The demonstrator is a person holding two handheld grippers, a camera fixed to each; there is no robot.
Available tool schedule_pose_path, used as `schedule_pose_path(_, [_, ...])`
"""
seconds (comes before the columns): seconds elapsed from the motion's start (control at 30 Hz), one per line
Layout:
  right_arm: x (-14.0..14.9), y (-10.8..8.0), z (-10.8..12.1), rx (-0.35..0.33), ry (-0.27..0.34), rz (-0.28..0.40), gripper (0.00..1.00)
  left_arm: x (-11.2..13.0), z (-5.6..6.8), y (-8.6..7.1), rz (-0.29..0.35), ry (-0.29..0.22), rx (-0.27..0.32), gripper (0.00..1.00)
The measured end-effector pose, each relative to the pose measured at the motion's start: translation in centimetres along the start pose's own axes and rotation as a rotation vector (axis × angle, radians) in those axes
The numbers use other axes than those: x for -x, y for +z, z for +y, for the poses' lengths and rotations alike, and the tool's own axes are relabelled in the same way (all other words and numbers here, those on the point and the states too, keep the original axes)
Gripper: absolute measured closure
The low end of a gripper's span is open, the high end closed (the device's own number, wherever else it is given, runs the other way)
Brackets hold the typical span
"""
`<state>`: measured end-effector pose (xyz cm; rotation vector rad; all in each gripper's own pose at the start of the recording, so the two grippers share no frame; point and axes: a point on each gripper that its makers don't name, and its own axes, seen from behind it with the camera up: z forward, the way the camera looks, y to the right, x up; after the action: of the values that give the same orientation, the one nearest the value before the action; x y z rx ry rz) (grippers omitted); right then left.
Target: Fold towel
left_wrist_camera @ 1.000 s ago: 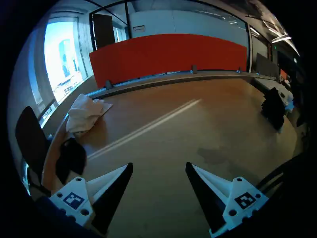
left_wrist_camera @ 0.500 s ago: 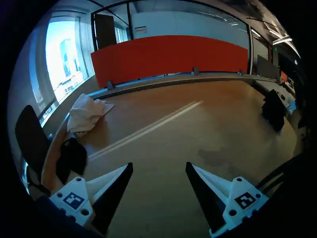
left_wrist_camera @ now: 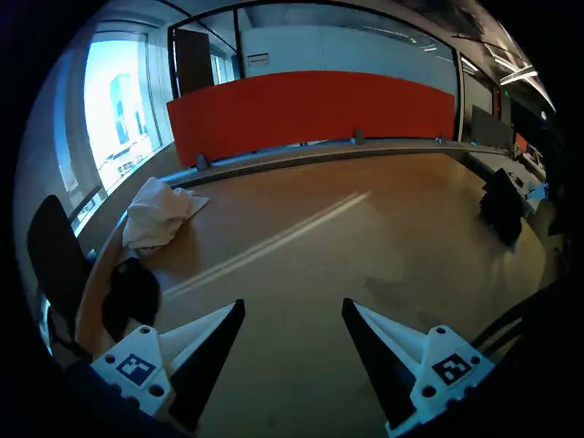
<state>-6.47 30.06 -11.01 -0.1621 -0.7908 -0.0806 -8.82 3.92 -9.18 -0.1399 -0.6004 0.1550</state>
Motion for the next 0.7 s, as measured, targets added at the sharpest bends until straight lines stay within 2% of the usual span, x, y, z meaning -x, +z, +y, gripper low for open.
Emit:
schedule_pose_path(0.3, [-3.0, -1.0, -2.3, -0.020, 0.002, 0.104, 0.00, -0.8, -0.5, -0.1, 0.025, -0.016, -0.007, 0.01])
schedule_pose_path(0.7, [-8.9, -3.5, -5.9, -0.059, 0.052, 0.352, 0.00, -2.0, -1.2, -0.3, 0.062, -0.029, -0.026, 0.01])
